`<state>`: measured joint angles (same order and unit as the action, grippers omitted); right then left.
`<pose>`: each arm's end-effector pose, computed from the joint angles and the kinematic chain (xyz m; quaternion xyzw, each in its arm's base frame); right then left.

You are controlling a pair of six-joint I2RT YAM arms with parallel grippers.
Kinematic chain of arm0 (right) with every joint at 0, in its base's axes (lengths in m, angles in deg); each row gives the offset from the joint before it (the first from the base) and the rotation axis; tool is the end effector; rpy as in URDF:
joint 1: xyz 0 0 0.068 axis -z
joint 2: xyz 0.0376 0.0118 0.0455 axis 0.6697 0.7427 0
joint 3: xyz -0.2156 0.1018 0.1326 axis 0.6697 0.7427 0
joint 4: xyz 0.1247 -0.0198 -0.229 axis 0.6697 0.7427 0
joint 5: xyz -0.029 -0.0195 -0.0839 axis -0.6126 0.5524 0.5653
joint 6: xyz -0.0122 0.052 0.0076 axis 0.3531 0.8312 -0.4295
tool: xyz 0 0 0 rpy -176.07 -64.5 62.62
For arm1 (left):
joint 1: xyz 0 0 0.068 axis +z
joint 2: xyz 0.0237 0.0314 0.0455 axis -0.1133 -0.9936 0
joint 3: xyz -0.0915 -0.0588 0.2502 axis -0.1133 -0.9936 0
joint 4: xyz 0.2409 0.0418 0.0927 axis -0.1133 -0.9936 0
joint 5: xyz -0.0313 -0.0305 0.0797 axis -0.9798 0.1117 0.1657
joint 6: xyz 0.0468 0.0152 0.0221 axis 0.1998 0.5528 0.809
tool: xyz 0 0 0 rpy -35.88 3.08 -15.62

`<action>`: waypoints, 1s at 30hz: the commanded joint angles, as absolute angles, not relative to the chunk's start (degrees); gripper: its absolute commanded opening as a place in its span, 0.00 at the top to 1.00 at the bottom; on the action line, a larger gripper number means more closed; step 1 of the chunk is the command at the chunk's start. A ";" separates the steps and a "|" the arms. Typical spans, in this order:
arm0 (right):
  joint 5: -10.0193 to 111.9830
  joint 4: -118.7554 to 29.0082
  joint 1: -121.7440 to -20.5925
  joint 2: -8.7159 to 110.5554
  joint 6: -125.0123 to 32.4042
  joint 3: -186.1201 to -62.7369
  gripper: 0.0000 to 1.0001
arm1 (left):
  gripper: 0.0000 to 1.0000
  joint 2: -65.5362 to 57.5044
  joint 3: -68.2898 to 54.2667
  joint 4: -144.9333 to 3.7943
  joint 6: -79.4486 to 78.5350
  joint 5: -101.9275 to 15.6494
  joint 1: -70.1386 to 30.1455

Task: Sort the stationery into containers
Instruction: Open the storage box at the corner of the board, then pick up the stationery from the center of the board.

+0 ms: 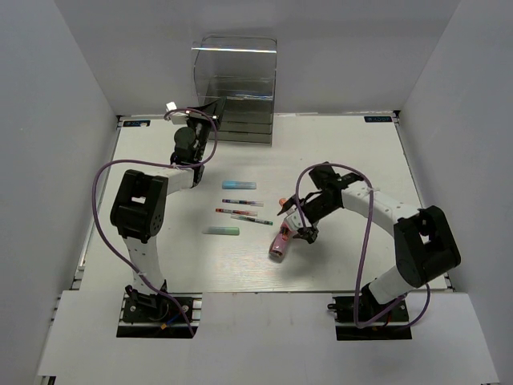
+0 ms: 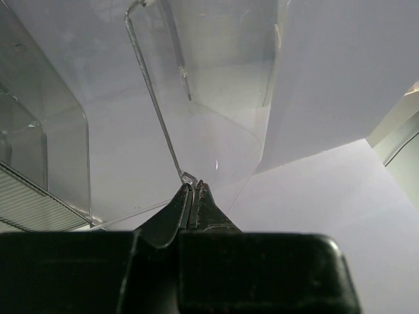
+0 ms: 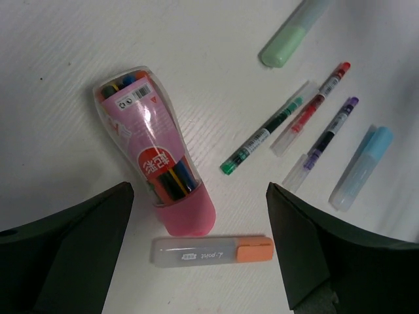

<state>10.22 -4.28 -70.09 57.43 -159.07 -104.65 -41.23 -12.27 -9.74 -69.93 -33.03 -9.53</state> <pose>0.2323 0.1541 0.2061 -0.8541 0.2964 0.2302 0.3601 0.4235 -0.1204 0.2562 -0.3297 0.4932 -0.5969 0.5401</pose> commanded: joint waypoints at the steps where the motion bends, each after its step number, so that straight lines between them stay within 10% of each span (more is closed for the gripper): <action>1: 11.50 -1.00 -72.01 58.78 -167.19 -106.01 0.13 | 1.00 -39.79 -11.94 -4.73 -69.91 -33.56 -9.84; 20: 24.52 -1.26 -76.93 67.39 -170.20 -104.61 0.43 | 1.00 -39.79 -11.94 -4.73 -70.44 -33.56 -9.84; 30: 23.29 -0.03 -76.32 61.71 -165.73 -103.46 0.84 | 1.00 -39.79 -11.94 -4.21 -70.97 -33.56 -9.84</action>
